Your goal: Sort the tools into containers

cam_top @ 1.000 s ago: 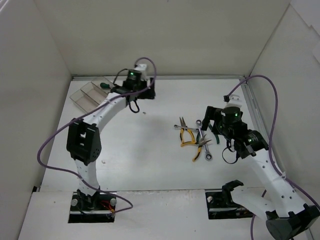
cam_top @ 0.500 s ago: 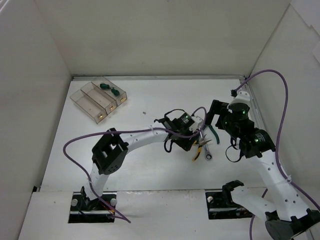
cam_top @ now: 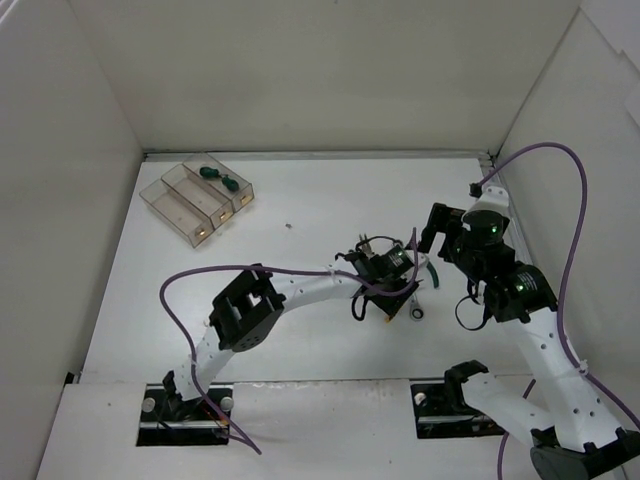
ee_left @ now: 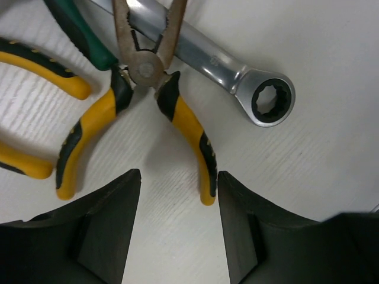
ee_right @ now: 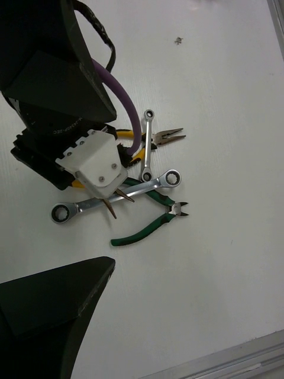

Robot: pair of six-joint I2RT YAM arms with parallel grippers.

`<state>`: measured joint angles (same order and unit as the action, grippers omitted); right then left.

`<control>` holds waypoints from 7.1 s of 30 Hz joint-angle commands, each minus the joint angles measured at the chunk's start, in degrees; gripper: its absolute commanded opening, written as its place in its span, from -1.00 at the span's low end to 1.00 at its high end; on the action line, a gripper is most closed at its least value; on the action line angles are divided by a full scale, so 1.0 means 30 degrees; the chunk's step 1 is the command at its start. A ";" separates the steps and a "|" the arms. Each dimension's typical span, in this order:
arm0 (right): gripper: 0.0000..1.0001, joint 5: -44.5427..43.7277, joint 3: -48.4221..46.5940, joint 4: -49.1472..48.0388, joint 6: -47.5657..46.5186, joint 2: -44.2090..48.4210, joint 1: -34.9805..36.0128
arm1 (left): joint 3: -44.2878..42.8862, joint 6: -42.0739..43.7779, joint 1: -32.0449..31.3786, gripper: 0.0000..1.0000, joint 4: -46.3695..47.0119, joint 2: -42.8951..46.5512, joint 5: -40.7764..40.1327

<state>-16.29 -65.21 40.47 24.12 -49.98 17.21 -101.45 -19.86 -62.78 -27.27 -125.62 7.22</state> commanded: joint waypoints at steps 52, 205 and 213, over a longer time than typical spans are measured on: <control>0.94 0.0421 -0.1907 -0.0833 -0.0217 -0.2179 0.0180 | 0.8592 -0.5213 1.2219 -1.00 0.8237 1.4424 0.5115; 0.93 0.1242 0.2283 -0.0481 0.0750 0.0252 -0.0083 | 0.0856 -0.2433 0.2971 -1.00 -0.4094 0.5458 -0.9878; 0.94 0.1154 0.2431 -0.0598 0.0662 0.0223 -0.0199 | 0.3872 -0.2376 0.2969 -1.00 -0.2781 0.6396 -0.8421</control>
<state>-10.87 -56.80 42.11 26.13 -48.80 17.17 -91.42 -27.94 -54.15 -38.37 -110.02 -20.08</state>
